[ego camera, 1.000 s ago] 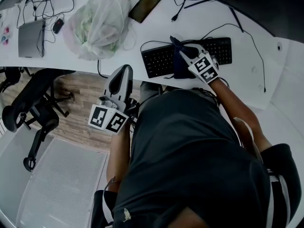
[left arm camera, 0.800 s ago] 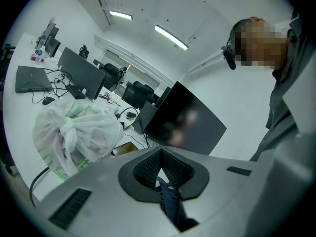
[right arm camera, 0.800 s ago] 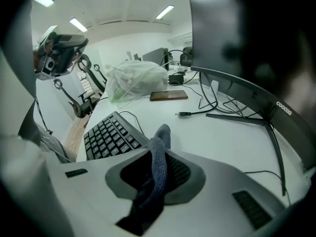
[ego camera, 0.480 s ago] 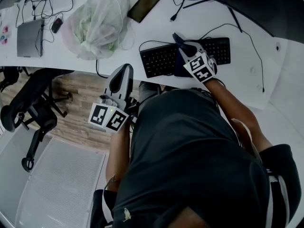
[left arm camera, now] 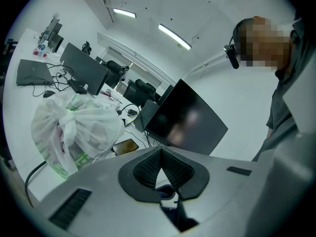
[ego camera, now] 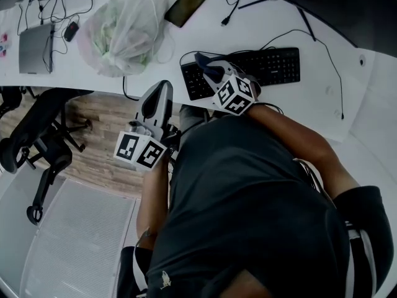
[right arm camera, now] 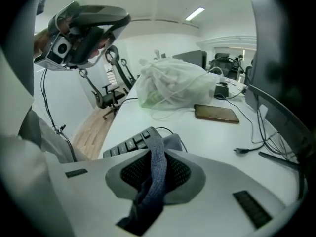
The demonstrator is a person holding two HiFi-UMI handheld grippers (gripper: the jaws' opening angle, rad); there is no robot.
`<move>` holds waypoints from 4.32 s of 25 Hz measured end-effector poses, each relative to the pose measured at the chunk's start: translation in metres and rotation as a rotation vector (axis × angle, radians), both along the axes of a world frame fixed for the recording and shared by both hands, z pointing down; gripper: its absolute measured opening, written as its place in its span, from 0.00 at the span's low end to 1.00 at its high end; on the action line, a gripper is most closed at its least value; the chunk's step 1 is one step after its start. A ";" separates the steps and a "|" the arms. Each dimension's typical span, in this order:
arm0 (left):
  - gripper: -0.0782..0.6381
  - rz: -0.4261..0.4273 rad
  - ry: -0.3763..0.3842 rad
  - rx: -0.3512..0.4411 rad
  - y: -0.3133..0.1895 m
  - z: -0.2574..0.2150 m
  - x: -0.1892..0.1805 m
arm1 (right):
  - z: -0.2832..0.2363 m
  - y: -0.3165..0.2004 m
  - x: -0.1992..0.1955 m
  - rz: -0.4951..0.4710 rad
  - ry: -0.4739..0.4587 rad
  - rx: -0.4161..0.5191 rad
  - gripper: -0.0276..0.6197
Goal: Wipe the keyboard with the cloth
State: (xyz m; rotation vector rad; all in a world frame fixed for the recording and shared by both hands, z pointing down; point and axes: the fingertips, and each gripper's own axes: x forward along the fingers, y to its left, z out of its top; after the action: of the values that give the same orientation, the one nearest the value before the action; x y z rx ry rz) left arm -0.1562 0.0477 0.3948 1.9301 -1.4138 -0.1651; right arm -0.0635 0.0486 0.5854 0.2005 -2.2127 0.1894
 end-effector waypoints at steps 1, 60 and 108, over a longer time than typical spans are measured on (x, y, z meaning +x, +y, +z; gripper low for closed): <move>0.12 -0.002 0.001 0.000 0.000 0.000 0.000 | -0.001 0.009 -0.010 -0.035 -0.013 -0.010 0.14; 0.12 -0.007 0.082 -0.111 -0.018 0.055 -0.004 | 0.009 0.015 -0.015 -0.171 -0.084 -0.065 0.14; 0.12 0.077 0.098 -0.259 0.015 0.124 0.022 | 0.010 0.016 -0.016 -0.171 -0.117 -0.037 0.14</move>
State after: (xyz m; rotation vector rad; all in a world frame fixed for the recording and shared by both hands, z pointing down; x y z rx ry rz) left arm -0.1339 0.0627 0.5187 1.7354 -1.2294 -0.0371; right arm -0.0795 0.0643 0.5950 -0.0210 -2.3269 0.1507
